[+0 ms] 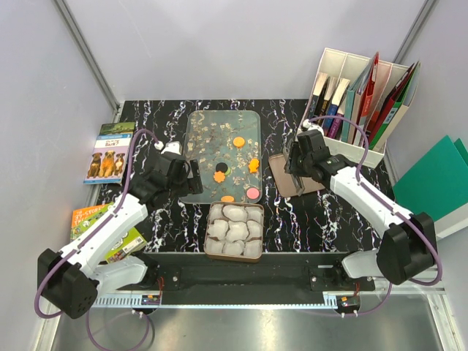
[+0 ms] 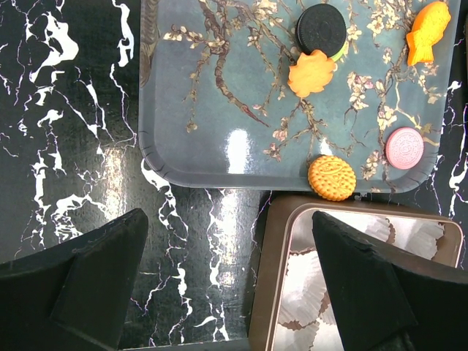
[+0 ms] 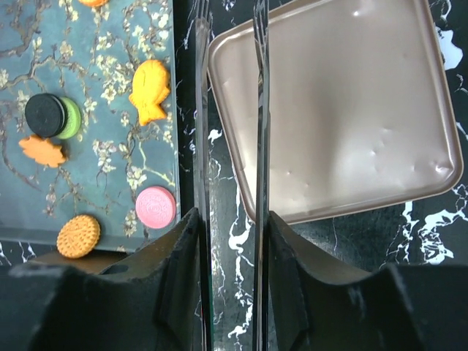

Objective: Pack the cookies

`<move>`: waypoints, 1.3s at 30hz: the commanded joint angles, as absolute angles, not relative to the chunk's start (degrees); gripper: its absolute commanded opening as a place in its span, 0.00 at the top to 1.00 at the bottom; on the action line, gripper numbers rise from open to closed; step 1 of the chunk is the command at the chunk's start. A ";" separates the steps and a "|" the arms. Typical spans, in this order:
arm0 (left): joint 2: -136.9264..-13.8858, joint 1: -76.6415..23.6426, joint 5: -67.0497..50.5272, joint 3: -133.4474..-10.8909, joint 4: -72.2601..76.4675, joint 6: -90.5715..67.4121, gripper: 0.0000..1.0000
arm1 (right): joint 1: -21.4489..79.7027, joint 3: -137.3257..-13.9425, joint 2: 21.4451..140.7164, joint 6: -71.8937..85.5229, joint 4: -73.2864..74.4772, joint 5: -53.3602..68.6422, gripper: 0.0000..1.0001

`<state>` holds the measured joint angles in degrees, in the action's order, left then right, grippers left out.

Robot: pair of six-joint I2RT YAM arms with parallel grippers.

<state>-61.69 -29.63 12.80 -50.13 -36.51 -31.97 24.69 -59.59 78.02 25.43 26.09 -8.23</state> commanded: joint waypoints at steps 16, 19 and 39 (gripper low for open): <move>-53.71 -29.88 14.50 -52.12 -38.67 -32.17 0.03 | 30.40 -73.82 80.41 20.13 28.73 -5.09 0.62; -52.39 -29.80 15.12 -52.38 -39.28 -31.82 0.03 | 31.99 -77.60 82.61 18.64 29.88 -6.76 0.64; -52.04 -29.88 19.16 -51.24 -37.80 -32.52 0.05 | 32.61 -93.07 101.76 16.52 33.84 -4.14 0.80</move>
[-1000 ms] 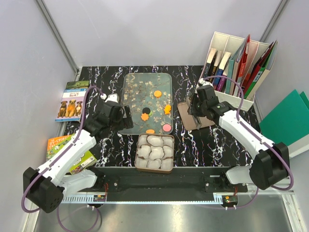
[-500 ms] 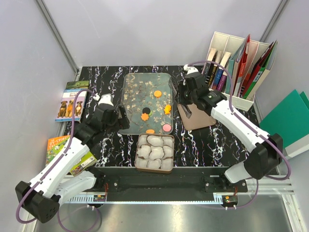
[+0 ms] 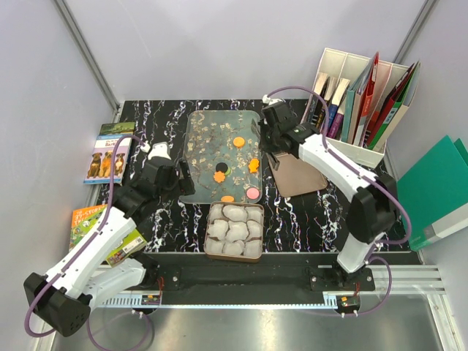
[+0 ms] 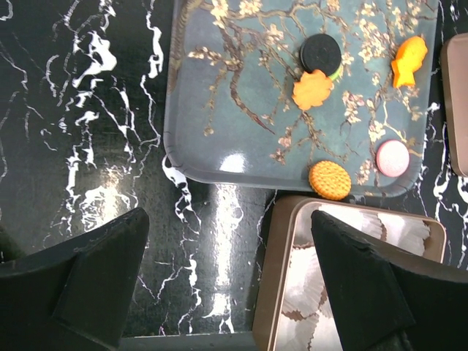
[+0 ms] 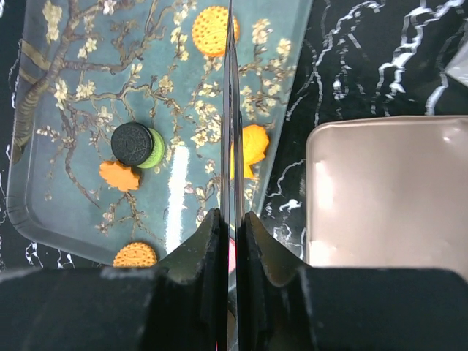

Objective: Pack the cookies

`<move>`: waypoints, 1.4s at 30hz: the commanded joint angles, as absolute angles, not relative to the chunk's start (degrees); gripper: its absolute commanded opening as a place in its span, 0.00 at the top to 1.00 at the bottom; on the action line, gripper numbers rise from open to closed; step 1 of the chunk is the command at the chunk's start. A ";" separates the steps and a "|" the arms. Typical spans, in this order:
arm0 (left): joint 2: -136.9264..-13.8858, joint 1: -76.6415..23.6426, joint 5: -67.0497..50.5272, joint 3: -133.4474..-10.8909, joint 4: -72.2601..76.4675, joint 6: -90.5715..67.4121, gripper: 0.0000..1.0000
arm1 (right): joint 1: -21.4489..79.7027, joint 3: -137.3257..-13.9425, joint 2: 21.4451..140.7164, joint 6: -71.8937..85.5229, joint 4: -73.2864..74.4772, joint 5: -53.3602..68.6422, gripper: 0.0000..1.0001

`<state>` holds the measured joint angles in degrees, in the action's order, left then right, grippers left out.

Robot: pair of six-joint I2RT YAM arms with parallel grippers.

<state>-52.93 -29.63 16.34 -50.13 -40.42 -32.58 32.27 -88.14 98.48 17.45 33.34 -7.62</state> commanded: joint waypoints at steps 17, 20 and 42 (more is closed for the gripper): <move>-52.29 -29.88 18.28 -49.92 -37.44 -31.82 0.05 | 34.36 -101.60 113.20 14.59 38.06 -4.13 0.52; -52.47 -29.79 18.19 -49.75 -37.44 -31.99 0.05 | 34.37 -101.60 113.99 14.33 38.14 -4.66 0.52; -53.61 -29.88 18.19 -49.57 -37.88 -32.17 0.05 | 34.72 -106.87 120.76 14.15 40.08 -4.84 0.37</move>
